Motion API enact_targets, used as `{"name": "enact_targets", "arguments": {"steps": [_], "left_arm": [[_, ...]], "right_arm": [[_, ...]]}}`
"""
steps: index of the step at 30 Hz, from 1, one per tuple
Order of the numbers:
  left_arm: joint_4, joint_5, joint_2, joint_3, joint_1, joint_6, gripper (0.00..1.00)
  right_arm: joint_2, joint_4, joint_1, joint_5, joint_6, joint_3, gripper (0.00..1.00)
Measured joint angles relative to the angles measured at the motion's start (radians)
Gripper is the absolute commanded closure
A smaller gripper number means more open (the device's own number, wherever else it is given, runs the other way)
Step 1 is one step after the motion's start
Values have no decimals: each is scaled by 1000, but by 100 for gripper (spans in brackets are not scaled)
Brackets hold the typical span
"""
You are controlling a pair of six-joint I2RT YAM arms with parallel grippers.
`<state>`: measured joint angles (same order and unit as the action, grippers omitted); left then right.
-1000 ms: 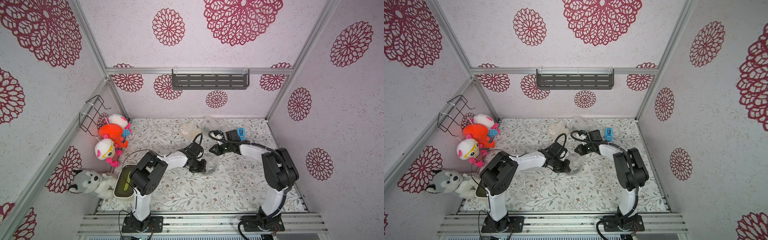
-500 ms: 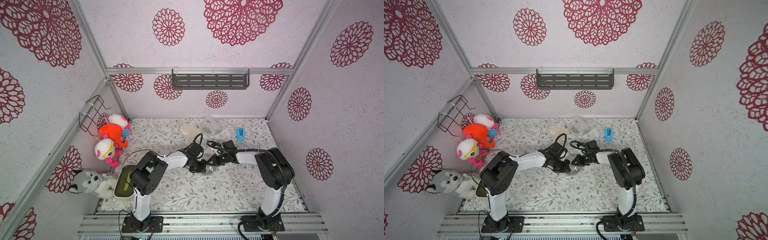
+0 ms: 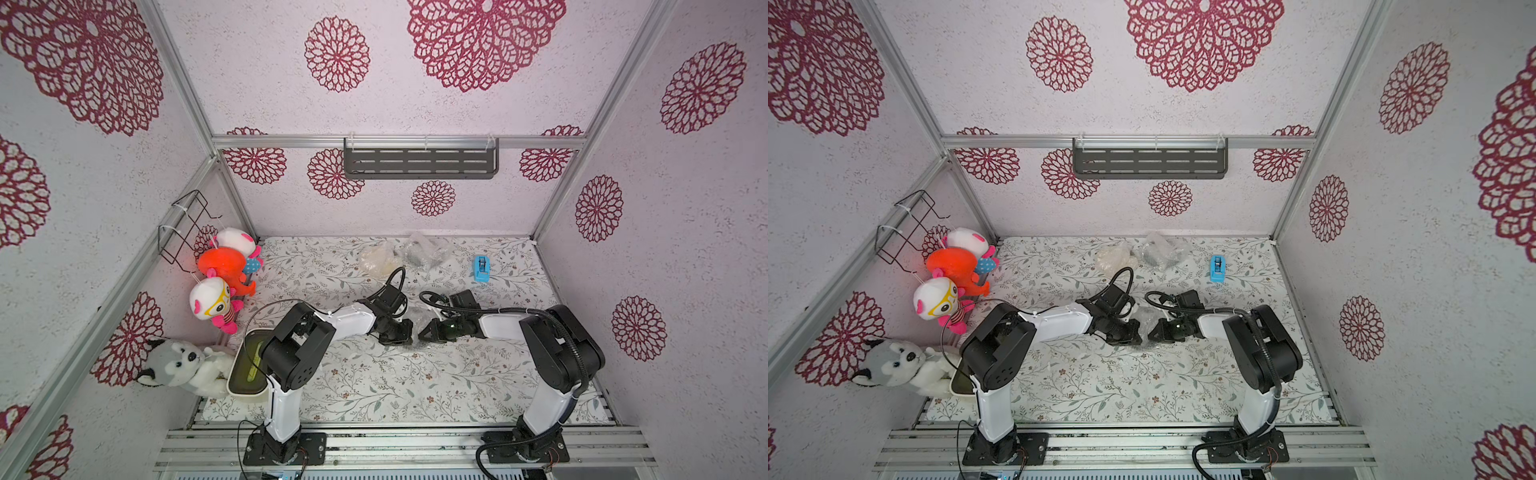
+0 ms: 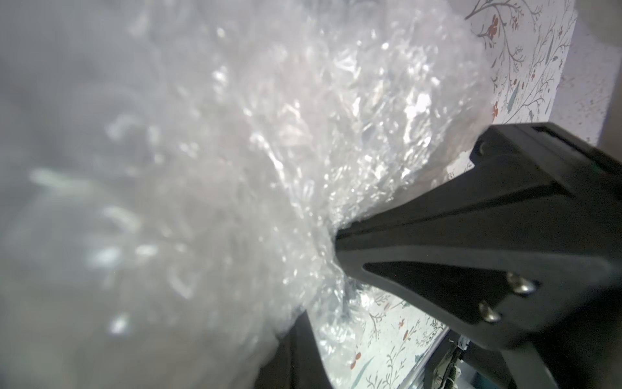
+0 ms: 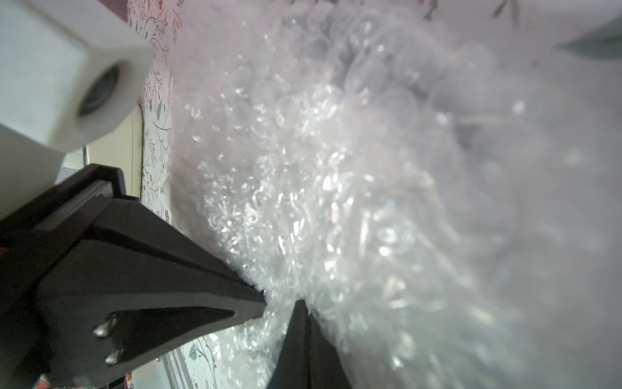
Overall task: Wrap dinner plates in bubble wrap
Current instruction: Stick the tape on the bubble wrap.
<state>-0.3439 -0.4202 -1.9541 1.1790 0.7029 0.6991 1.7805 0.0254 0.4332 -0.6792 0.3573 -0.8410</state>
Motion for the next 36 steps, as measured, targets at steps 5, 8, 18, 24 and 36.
{"name": "enact_targets", "arguments": {"steps": [5, 8, 18, 24, 36], "left_arm": [[0, 0, 0, 0, 0, 0, 100], [0, 0, 0, 0, 0, 0, 100], [-1, 0, 0, 0, 0, 0, 100], [0, 0, 0, 0, 0, 0, 100], [0, 0, 0, 0, 1, 0, 100]], "right_arm": [[-72, -96, 0, 32, -31, 0, 100], [-146, -119, -5, 43, -26, 21, 69], [-351, -137, -45, 64, -65, 188, 53], [-299, -131, -44, 42, -151, 215, 56], [-202, -64, -31, 27, -172, 198, 98]]}}
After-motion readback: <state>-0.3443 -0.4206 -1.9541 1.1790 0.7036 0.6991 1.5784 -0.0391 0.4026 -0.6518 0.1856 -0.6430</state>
